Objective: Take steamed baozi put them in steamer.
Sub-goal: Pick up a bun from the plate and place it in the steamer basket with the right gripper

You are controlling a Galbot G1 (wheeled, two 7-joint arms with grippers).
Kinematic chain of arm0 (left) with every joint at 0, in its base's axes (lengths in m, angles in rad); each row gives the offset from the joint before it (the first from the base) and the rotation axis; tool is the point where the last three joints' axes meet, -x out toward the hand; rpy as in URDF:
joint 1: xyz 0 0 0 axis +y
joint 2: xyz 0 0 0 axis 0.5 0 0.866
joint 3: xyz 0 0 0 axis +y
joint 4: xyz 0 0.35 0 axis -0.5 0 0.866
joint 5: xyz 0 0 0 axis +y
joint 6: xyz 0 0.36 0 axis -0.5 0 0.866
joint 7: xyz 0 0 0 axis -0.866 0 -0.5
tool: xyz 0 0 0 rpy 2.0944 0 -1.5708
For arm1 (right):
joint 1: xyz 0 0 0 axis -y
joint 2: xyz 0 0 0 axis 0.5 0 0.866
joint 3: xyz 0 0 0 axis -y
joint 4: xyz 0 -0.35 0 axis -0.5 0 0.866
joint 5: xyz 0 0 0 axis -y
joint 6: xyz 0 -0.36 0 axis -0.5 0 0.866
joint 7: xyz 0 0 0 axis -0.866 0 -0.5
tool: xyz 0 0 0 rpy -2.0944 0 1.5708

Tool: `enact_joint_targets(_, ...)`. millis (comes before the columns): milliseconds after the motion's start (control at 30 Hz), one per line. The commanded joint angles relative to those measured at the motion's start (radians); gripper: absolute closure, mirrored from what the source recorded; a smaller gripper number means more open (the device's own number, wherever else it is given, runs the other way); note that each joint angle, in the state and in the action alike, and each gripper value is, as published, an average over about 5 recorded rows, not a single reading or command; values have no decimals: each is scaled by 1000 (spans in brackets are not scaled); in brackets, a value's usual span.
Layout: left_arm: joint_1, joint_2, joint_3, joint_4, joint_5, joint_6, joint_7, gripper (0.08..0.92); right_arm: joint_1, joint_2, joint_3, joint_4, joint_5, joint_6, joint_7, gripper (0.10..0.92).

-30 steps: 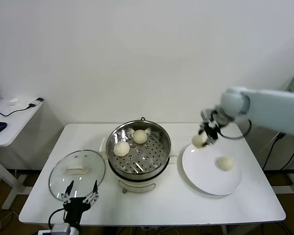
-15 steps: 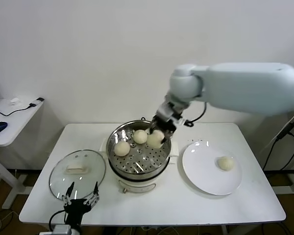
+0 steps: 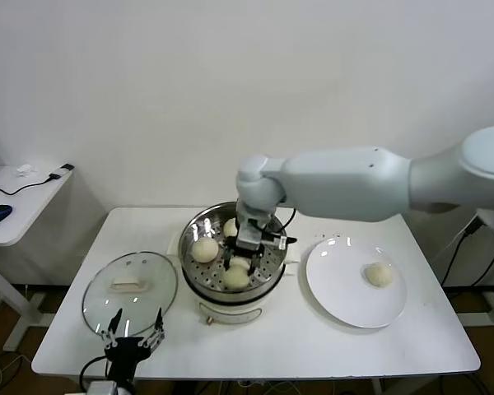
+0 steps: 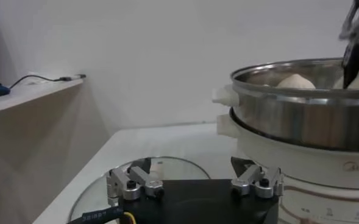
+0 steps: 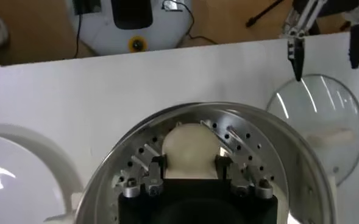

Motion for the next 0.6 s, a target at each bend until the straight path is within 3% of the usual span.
enact_joint_targets(33, 1, 1, 0, 2, 0, 0, 0, 177, -119, 65, 24, -127, -84, 90, 31, 468)
enact_joint_targets(400, -2, 2, 0, 7, -2, 0, -2, 177, -10, 10, 49, -136, 28, 159, -57, 219)
enact_joint_targets(600, 1, 2, 1, 6, -2, -2, -3, 177, 155, -109, 23, -193, 324, 137, -152, 203)
